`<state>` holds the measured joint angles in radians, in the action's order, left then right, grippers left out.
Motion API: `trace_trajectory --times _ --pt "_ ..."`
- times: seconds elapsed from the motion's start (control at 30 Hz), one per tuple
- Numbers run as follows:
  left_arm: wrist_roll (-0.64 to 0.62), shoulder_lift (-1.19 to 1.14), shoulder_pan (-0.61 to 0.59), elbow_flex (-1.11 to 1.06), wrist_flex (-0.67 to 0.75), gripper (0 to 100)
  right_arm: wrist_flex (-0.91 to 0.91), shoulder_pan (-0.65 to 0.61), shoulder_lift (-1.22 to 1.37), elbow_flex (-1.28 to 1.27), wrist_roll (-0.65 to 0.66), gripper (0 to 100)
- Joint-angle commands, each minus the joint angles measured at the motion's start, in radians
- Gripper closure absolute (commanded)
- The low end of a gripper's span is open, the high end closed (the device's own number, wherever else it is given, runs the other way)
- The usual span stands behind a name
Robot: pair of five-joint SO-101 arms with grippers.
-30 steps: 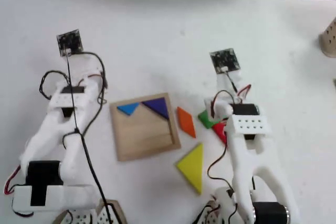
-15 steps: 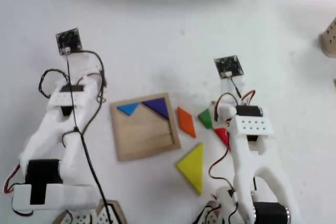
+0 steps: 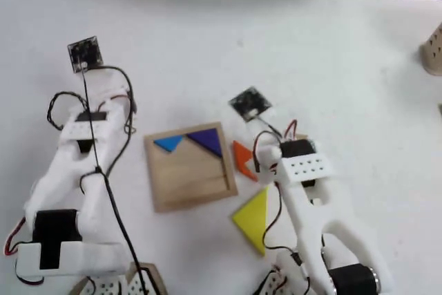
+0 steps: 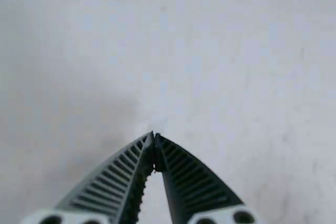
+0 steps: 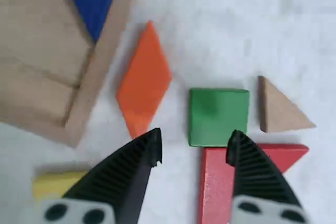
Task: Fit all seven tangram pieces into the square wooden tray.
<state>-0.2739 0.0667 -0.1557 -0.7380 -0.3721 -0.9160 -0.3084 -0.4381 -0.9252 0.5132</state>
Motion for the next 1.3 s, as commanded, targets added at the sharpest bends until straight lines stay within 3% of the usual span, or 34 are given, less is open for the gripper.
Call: trace_trajectory --times 0.0,0.07,0.17,0.37,0.43,0.67,1.0,1.27 --pt "-0.006 0.002 -0.012 0.049 0.02 98 -0.001 -0.03 -0.005 0.015 0.14 79.5" --pt "0.009 0.002 -0.01 0.049 0.021 98 0.001 -0.048 -0.004 0.011 0.19 79.4" --pt "0.094 0.002 -0.004 0.049 0.021 98 -0.004 -0.084 -0.004 0.009 0.143 79.4" --pt "0.135 0.001 0.025 0.046 0.021 98 -0.005 -0.108 -0.004 0.037 -0.356 79.6" --pt "0.135 -0.008 0.025 0.049 0.021 98 0.001 -0.116 -0.004 0.037 -0.439 79.6" --pt "0.133 -0.099 0.025 0.117 0.012 98 0.01 -0.148 -0.002 0.035 -0.443 79.6" --pt "0.133 -0.111 0.024 0.121 0.012 98 0.185 -0.189 0.024 -0.044 -0.445 79.6" --pt "0.133 -0.111 0.019 0.115 0.012 98 0.047 -0.148 0.302 0.18 -0.506 79.6"
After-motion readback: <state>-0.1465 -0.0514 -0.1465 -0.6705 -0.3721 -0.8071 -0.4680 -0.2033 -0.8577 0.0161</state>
